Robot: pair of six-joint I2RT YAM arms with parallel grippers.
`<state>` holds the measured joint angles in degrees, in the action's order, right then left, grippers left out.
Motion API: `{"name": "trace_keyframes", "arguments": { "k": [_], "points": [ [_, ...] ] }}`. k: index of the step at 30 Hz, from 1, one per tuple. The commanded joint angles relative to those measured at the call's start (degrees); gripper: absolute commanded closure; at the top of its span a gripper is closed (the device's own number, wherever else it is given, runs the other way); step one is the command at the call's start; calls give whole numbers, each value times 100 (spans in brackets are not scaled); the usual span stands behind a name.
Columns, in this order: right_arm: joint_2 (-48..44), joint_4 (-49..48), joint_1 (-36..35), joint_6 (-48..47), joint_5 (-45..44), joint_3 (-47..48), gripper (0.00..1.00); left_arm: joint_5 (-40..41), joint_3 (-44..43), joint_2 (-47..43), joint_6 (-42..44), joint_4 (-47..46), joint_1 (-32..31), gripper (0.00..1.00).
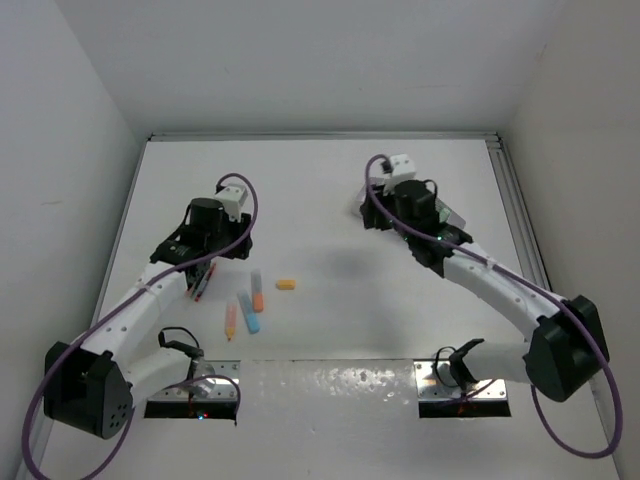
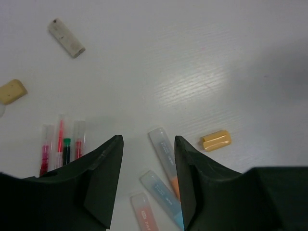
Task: Sort the stationery into containers
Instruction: Pick up the pen from the center of the board.
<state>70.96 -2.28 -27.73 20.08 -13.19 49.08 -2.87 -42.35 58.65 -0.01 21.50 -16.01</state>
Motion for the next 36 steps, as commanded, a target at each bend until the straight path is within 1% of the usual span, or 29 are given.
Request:
{"name": "trace_keyframes", "arguments": {
  "k": [1, 2, 4, 5, 7, 8, 10, 11, 12, 13, 14, 15, 16, 17, 18, 20, 21, 22, 23, 25, 26, 27, 28, 29, 31, 34, 36],
  "points": [
    [418, 510, -636, -145, 528, -74, 46, 751, -431, 382, -218, 118, 80, 56],
    [514, 527, -907, -127, 659, -39, 45, 1049, -476, 445, -210, 127, 202, 58],
    [769, 562, -1155, -188, 817, 84, 43, 1035, -564, 533, -70, 205, 326, 58],
    [866, 597, -1400, -249, 835, 145, 42, 1008, -564, 533, -34, 319, 344, 55],
    [1156, 790, -1621, -460, 836, 347, 40, 999, -547, 533, -25, 434, 344, 51],
    [1244, 869, -1796, -556, 836, 409, 40, 938, -546, 568, -34, 513, 362, 51],
    [1490, 975, -1938, -662, 888, 497, 40, 466, -520, 638, 1042, 609, 388, 51],
    [1561, 975, -2051, -715, 906, 515, 40, -546, -546, 691, 1795, 793, 397, 53],
    [1614, 975, -2114, -724, 941, 506, 40, -974, -529, 665, 3465, 1021, 388, 57],
    [1710, 958, -2158, -716, 932, 506, 40, -1248, -451, 595, 4282, 1267, 414, 58],
    [1746, 940, -2219, -698, 932, 515, 40, -1555, -319, 351, 5151, 1730, 502, 58],
    [1763, 940, -2246, -707, 967, 497, 40, -1576, 21, 192, 6587, 1900, 528, 58],
    [1807, 923, -2246, -689, 994, 480, 40, -1567, 216, -1, 7219, 2128, 555, 57],
    [1807, 888, -2246, -681, 1011, 428, 39, -1541, 592, -368, 7861, 2192, 564, 57],
    [1807, 861, -2246, -663, 1038, 410, 39, -1515, 796, -529, 8972, 2236, 564, 56],
    [1772, 791, -2237, -619, 1073, 348, 39, -1514, 1104, -801, 9806, 2227, 564, 55],
    [1764, 774, -2246, -610, 1090, 296, 39, -1567, 1236, -820, 10436, 2253, 564, 54],
    [1737, 765, -2255, -601, 1099, 260, 39, -1698, 1238, -803, 10695, 2402, 547, 53],
    [1685, 765, -2255, -558, 1099, 182, 39, -1769, 1194, -681, 11150, 2508, 538, 52],
    [1614, 764, -2255, -514, 1091, 76, 39, -2057, 1080, -496, 11592, 2927, 564, 50],
    [1510, 738, -2246, -461, 1073, -55, 39, -2120, 1001, -260, 11837, 3078, 564, 50],
    [1456, 721, -2255, -426, 1038, -135, 39, -2138, 974, -145, 12406, 3254, 564, 49],
    [1404, 694, -2255, -391, 986, -205, 39, -2095, 939, 91, 12681, 3543, 573, 50],
    [1299, 686, -2255, -373, 950, -354, 39, -2042, 939, 207, 13162, 3641, 555, 51],
    [1175, 668, -2255, -329, 897, -478, 38, -1867, 965, 487, 13500, 3783, 538, 53],
    [982, 668, -2263, -302, 705, -732, 38, -1595, 1018, 734, 14044, 3678, 485, 54],
    [876, 677, -2246, -276, 643, -794, 38, -1550, 1035, 823, 14177, 3564, 467, 54]
  ]
}}
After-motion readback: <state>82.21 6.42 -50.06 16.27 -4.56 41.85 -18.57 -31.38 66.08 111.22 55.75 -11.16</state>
